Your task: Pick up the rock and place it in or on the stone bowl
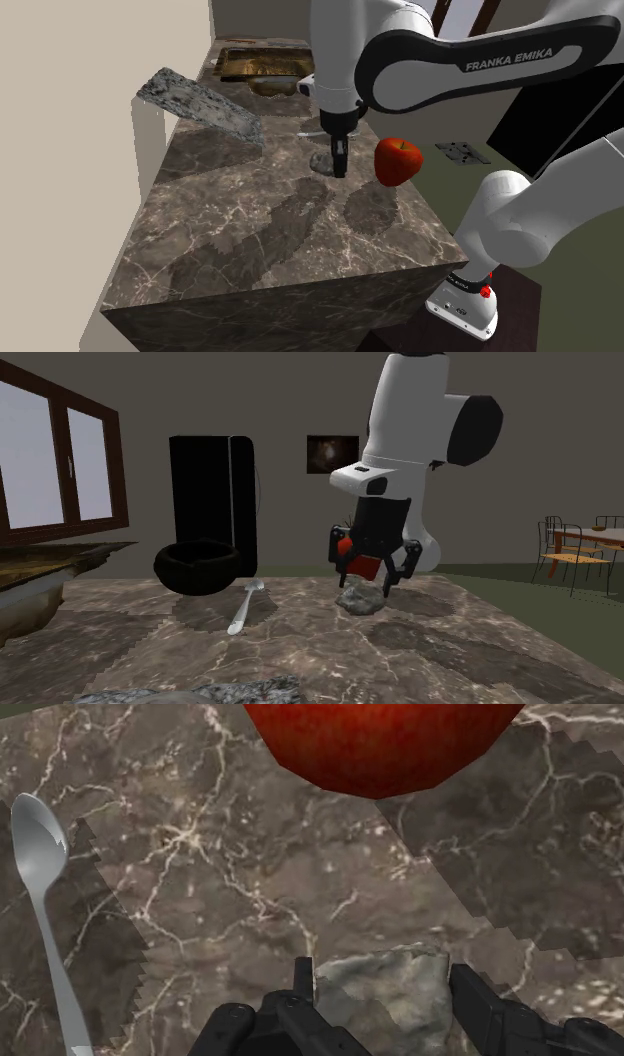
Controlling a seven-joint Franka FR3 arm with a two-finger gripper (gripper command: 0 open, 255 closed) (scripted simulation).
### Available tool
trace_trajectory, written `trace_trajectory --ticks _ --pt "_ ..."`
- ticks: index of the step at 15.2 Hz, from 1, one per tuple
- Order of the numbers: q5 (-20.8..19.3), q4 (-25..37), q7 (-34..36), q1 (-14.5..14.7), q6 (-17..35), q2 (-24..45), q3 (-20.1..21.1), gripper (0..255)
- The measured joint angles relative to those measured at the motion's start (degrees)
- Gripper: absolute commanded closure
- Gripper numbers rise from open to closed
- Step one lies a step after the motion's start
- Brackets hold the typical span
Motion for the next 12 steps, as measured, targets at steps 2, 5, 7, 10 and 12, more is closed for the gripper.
trace_trajectory --ticks 2,5,7,10,12 --pt "0.01 1.53 -0.22 -0.02 -1.58 -0.08 -0.05 255" --pt "-0.03 3.68 -0.74 -0.11 -3.96 -0.37 -0.27 255" --pt "-0.01 5.3 -0.82 -0.11 -5.53 -0.31 -0.22 255" --pt "-0.08 7.62 -1.11 -0.19 -7.68 -0.17 -0.27 255" --pt "-0.23 9.32 -1.54 -0.33 -9.27 -0.1 -0.46 255"
